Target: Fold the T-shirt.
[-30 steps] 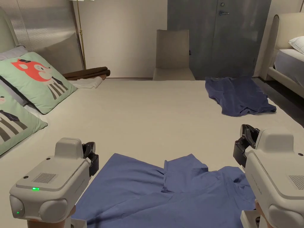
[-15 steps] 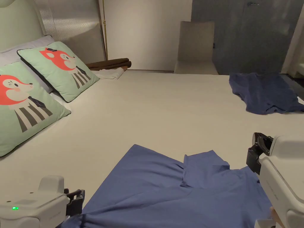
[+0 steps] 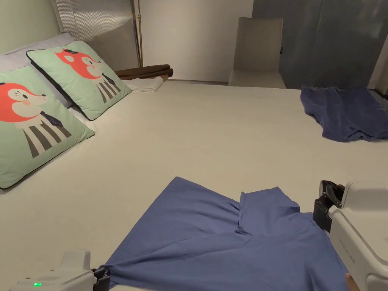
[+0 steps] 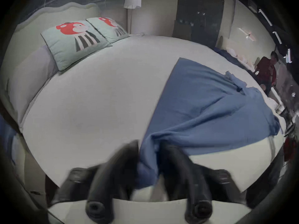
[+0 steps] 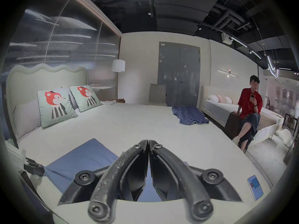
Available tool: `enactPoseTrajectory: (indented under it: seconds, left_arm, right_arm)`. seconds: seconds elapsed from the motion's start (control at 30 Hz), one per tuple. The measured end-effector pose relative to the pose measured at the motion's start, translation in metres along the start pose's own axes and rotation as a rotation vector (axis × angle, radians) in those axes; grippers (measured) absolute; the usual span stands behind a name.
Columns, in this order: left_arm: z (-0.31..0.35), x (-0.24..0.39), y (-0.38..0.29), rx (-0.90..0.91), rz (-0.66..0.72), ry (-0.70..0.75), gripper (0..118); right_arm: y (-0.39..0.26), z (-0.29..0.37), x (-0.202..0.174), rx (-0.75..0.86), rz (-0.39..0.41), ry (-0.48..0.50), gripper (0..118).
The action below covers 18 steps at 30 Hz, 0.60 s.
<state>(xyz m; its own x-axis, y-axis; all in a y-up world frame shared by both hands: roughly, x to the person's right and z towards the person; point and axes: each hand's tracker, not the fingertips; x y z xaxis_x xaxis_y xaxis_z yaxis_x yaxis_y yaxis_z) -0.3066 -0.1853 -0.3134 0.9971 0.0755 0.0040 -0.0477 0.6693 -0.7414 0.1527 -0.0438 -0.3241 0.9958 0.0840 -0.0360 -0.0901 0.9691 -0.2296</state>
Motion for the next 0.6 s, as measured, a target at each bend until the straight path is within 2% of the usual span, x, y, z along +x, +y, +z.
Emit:
enactPoseTrajectory:
  seconds: [0.17, 0.23, 0.27, 0.33, 0.4, 0.43, 0.6]
  left_arm:
    - [0.010, 0.008, 0.015, 0.103, 0.013, -0.013, 5]
    - [0.019, 0.010, 0.029, 0.167, 0.047, -0.039, 5]
    - [0.021, 0.011, 0.035, 0.189, 0.059, -0.052, 5]
    - [0.022, 0.012, 0.048, 0.207, 0.070, -0.072, 5]
    - [0.021, 0.014, 0.059, 0.217, 0.068, -0.078, 5]
    - [0.019, 0.014, 0.063, 0.223, 0.066, -0.080, 5]
    - [0.011, 0.019, 0.073, 0.222, 0.074, -0.088, 5]
  right_arm:
    - [-0.004, -0.018, 0.012, -0.062, -0.023, -0.004, 0]
    - [-0.007, -0.036, 0.020, -0.119, -0.067, -0.003, 4]
    - [-0.008, -0.046, 0.024, -0.147, -0.080, -0.002, 14]
    - [-0.010, -0.075, 0.030, -0.219, -0.098, 0.001, 64]
    - [-0.014, -0.110, 0.036, -0.300, -0.122, 0.019, 100]
    - [-0.017, -0.129, 0.038, -0.350, -0.135, 0.033, 105]
    - [-0.037, -0.220, 0.040, -0.544, -0.106, 0.069, 105]
